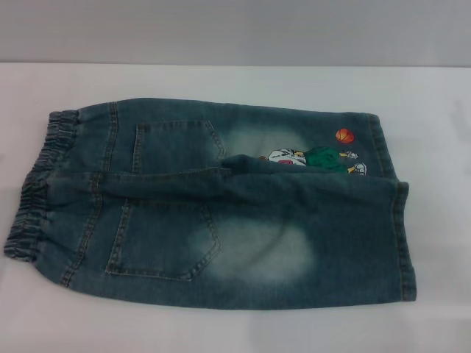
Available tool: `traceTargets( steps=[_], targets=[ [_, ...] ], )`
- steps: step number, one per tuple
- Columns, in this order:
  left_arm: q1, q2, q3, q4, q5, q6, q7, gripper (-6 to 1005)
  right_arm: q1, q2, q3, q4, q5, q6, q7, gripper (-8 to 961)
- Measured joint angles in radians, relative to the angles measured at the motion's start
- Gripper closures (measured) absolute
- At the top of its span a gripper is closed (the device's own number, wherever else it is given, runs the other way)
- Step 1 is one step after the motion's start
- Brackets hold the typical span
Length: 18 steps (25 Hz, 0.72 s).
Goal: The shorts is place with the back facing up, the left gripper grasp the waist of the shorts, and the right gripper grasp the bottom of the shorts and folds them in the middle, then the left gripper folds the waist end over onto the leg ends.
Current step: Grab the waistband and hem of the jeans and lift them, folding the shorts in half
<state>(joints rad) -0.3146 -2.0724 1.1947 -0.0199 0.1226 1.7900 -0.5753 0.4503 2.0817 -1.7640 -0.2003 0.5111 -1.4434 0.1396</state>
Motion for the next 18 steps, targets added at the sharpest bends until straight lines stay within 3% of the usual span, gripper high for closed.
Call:
traceTargets(
  steps=[18],
  targets=[
    [0.011, -0.003, 0.011, -0.006, 0.0, 0.028, -0.002, 206, -0.007, 0.0, -0.019, -0.004, -0.001, -0.012, 0.0, 241]
  ],
)
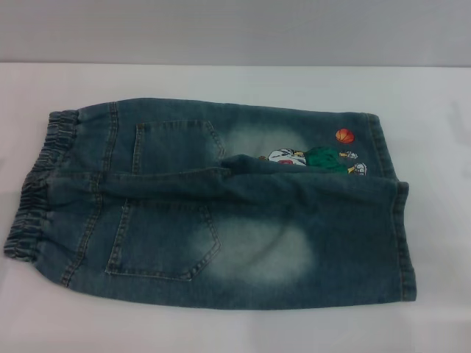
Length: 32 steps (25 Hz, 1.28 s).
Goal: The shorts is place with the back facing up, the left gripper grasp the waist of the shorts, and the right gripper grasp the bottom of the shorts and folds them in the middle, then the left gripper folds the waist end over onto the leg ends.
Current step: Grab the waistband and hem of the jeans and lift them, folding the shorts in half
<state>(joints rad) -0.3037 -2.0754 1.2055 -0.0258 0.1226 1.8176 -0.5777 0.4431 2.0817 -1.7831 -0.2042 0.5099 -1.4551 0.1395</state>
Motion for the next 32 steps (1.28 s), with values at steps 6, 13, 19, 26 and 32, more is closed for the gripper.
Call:
traceTargets(
  steps=[6, 13, 19, 26, 32],
  targets=[
    [0.0, 0.0, 0.009, 0.004, 0.0, 0.002, -0.001, 206, -0.001, 0.002, -0.015, 0.0, -0.001, -0.013, 0.0, 241],
    [0.001, 0.001, 0.011, 0.004, 0.0, 0.006, -0.001, 207, 0.001, 0.003, -0.021, 0.0, -0.001, -0.023, 0.0, 241],
    [0.002, 0.002, 0.013, 0.002, 0.0, 0.01, -0.002, 208, -0.003, 0.005, -0.021, 0.0, -0.001, -0.024, 0.0, 242],
    [0.006, 0.003, 0.016, 0.006, 0.0, 0.014, -0.03, 208, -0.005, 0.005, -0.021, 0.0, -0.001, -0.026, 0.0, 242],
    [0.008, 0.006, 0.023, 0.006, 0.0, 0.014, -0.039, 209, -0.005, 0.006, -0.021, 0.0, -0.001, -0.037, 0.0, 242]
  ],
)
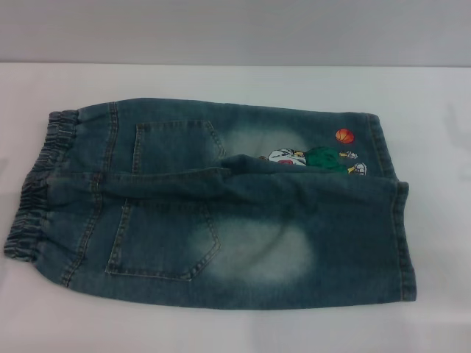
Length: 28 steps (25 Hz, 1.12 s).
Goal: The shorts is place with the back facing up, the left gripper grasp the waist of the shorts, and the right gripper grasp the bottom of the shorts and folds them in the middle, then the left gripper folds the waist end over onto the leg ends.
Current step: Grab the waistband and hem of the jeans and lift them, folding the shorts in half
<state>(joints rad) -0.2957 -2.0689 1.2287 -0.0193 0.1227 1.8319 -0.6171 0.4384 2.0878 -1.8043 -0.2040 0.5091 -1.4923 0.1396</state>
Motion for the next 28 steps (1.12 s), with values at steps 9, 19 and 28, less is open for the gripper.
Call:
traceTargets(
  steps=[9, 19, 28],
  targets=[
    [0.0, 0.0, 0.003, 0.004, 0.0, 0.0, 0.0, 210, 0.003, 0.0, -0.001, 0.0, 0.0, 0.0, 0.0, 242],
    [-0.005, 0.0, 0.003, 0.004, 0.0, -0.003, 0.007, 211, 0.002, 0.0, -0.001, 0.0, 0.0, 0.0, 0.0, 241],
    [-0.003, 0.0, 0.003, 0.006, 0.0, -0.001, 0.007, 211, 0.0, 0.0, -0.001, 0.0, 0.0, 0.0, 0.0, 241]
  ],
)
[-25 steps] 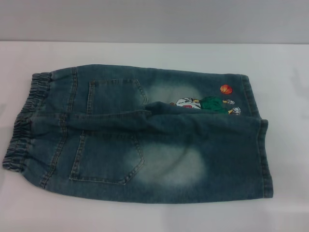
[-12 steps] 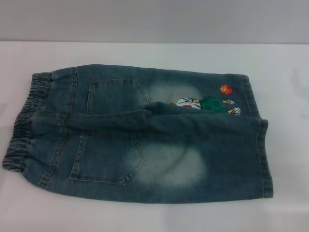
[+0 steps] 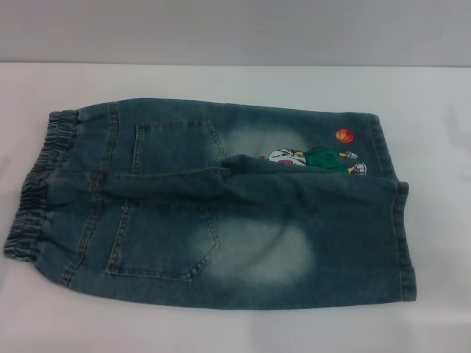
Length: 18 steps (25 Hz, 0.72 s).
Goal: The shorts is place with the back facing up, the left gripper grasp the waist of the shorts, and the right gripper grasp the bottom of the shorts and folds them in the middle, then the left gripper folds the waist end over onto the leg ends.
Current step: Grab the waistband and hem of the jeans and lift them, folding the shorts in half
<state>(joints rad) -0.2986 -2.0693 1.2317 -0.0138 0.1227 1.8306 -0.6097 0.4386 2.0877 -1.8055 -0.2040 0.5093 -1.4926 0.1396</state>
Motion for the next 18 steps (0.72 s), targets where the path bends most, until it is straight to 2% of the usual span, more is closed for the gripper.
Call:
traceTargets(
  steps=[18],
  targets=[
    [0.006, 0.002, 0.013, 0.002, 0.0, 0.004, -0.041, 213, -0.009, 0.002, -0.011, -0.006, 0.0, -0.014, 0.019, 241]
  ],
)
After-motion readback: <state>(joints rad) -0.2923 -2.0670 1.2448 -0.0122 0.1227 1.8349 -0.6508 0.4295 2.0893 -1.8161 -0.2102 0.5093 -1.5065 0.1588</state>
